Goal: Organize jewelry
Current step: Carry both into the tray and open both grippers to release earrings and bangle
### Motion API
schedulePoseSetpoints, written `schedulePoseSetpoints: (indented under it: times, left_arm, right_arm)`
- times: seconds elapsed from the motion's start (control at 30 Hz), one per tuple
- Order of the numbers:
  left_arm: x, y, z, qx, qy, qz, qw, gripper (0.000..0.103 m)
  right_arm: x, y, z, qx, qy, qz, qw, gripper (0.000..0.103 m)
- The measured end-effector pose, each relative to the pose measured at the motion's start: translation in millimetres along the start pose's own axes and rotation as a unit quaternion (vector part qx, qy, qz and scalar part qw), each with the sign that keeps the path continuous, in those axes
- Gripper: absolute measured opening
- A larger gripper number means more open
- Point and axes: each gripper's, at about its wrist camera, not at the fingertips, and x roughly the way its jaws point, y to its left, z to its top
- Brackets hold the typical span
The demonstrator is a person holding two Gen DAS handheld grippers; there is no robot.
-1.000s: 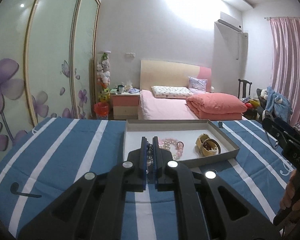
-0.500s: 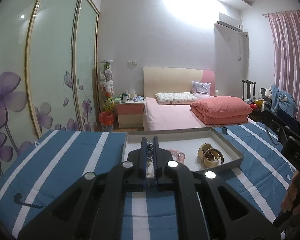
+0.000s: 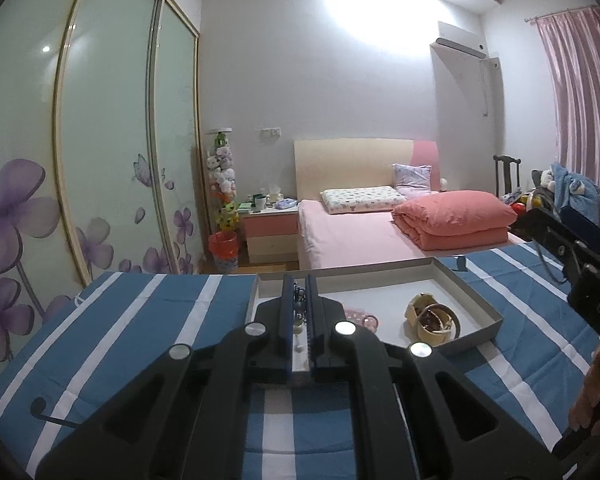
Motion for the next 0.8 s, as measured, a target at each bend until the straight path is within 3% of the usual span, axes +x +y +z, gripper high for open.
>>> schedulePoseSetpoints:
  times: [0.47, 0.8]
  left_arm:
    - [30, -4, 6, -0.001, 0.009, 0.024, 0.9997, 0.006]
    - [83, -14, 9, -0.007, 0.029, 0.018, 0.9994, 0.006]
  right_arm:
    - [22, -1, 0, -0.009, 0.006, 0.0, 1.0, 0.069]
    - [69, -7, -13, -0.01, 0.038, 0.006, 0.999, 0.069]
